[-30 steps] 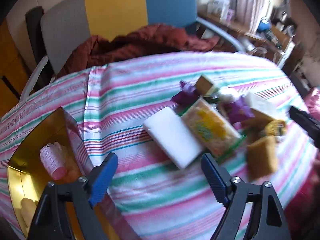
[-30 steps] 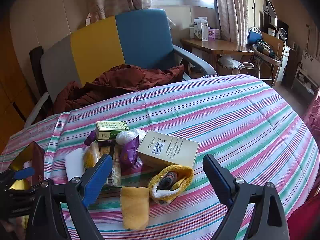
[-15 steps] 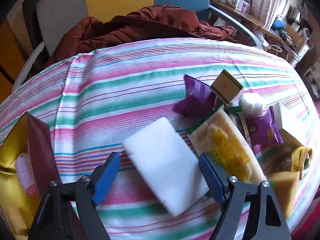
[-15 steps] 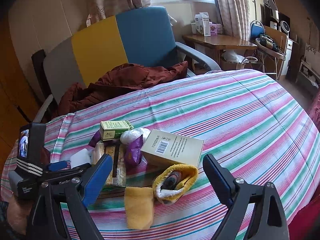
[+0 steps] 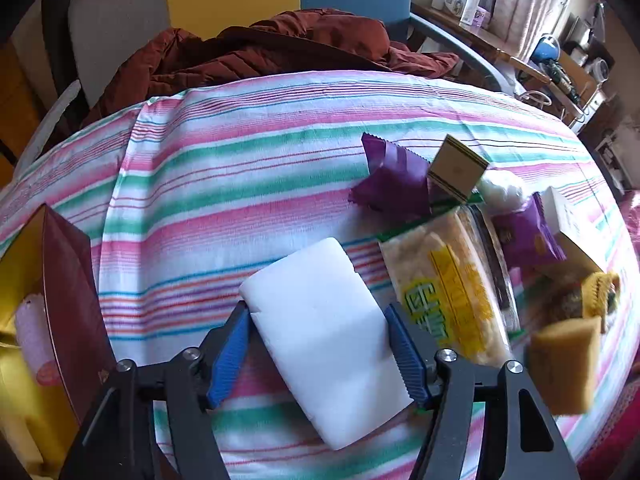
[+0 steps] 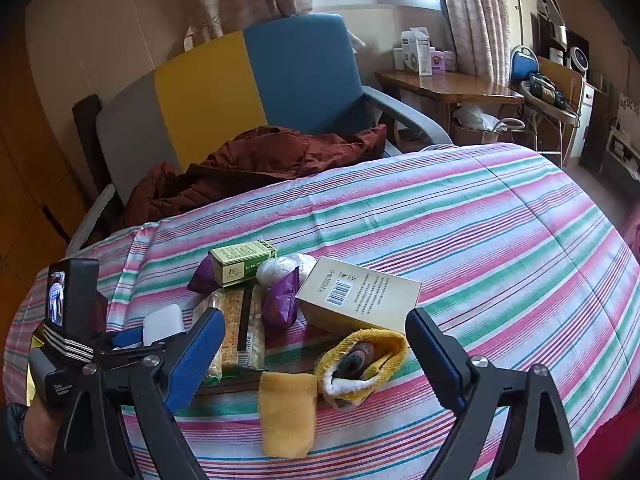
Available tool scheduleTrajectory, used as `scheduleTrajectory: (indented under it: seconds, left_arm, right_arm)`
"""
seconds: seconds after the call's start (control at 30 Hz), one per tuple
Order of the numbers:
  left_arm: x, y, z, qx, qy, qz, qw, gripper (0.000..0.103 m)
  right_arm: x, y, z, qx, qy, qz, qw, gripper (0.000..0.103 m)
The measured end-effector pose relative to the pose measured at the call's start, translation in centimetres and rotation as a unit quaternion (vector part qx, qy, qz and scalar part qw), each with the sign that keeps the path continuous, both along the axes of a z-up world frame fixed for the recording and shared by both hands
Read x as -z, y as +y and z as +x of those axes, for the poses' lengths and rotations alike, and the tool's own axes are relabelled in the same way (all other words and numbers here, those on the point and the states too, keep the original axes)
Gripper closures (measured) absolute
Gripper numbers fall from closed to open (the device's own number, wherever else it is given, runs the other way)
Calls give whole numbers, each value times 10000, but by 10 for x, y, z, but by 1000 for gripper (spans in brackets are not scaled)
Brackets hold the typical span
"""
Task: Organize objects
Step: 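Grasp the white block with the left tool while the right tool grasps the WEIDAN biscuit pack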
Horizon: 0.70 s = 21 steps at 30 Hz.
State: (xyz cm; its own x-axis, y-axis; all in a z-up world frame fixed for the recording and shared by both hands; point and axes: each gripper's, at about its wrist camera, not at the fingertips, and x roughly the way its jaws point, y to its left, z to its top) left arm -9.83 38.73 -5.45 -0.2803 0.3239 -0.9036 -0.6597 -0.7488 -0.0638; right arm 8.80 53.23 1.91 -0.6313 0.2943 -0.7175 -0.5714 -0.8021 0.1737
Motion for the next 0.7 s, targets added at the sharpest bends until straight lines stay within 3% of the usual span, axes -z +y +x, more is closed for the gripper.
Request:
scheduleTrajectory:
  seconds: [0.27, 0.5, 0.7]
  left_arm:
    - [-43, -32, 27, 198, 378, 562, 9975, 37]
    - [-70, -80, 40, 228, 516, 914, 9942, 36]
    - [-80, -120, 50, 138, 563, 1154, 9916, 35]
  right_arm:
    - [-2, -27, -14, -570, -88, 419, 9975, 10]
    - [17, -61, -53, -1324, -728, 486, 9873, 12]
    - [50, -78, -106, -1475, -1395, 462, 9781, 13]
